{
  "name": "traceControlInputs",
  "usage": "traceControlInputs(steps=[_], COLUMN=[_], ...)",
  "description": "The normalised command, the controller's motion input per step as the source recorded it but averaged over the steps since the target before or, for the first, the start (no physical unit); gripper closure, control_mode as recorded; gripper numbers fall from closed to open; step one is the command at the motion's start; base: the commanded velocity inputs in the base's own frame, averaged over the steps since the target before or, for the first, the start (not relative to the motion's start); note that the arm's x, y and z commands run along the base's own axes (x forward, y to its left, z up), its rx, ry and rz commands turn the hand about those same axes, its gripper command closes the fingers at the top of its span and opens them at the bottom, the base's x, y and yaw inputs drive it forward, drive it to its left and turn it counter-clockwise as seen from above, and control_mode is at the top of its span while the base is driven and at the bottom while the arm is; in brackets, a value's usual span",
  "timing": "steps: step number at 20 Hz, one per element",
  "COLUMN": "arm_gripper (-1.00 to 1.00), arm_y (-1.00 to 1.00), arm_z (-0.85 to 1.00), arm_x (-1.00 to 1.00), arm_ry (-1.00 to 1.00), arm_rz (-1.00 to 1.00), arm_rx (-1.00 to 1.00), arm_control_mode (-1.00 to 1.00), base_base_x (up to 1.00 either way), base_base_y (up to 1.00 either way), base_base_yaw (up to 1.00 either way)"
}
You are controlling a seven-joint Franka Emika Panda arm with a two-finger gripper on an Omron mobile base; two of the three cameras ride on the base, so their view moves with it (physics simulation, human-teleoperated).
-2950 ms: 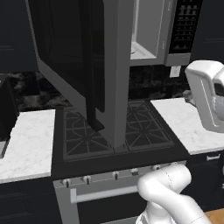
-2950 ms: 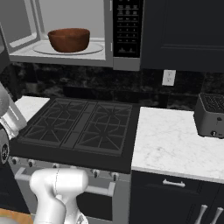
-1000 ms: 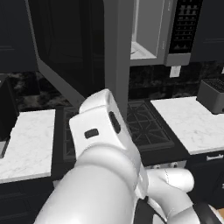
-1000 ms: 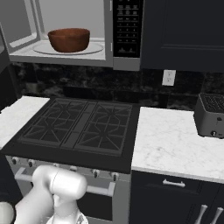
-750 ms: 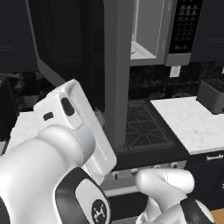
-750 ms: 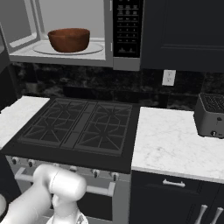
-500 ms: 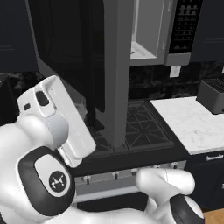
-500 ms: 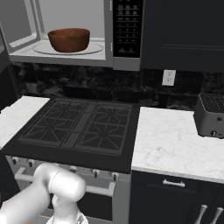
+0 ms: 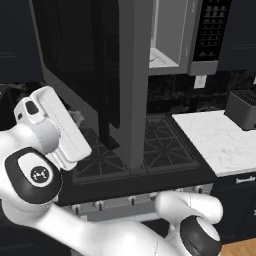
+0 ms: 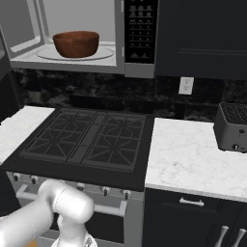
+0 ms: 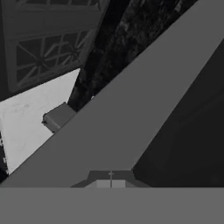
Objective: Open the microwave, place the bowl with waffle inside the microwave, then close the microwave door and turn it on.
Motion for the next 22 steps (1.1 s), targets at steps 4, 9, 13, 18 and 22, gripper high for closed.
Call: traceControlInputs(steps=[4,9,13,18,22], arm_gripper=[1.0,1.0,1.0,1.0,1.0], arm_y=[-0.71,-0.97,-1.0,-1.0,-0.69], arm_z=[0.12,0.32,0.25,0.12,0.47], arm_x=[0.0,0.0,0.08,0.84,1.0], arm_ry=[-0.08,-0.13,-0.08,-0.03,-0.17], arm_rz=[0.0,0.0,0.0,0.12,0.31], arm_rx=[-0.04,-0.02,0.0,0.0,0.09], arm_control_mode=[-1.0,-1.0,-1.0,-1.0,-1.0], base_base_x=[0.0,0.0,0.0,0.0,0.0], base_base_y=[0.0,0.0,0.0,0.0,0.0], base_base_yaw=[0.0,0.0,0.0,0.0,0.0])
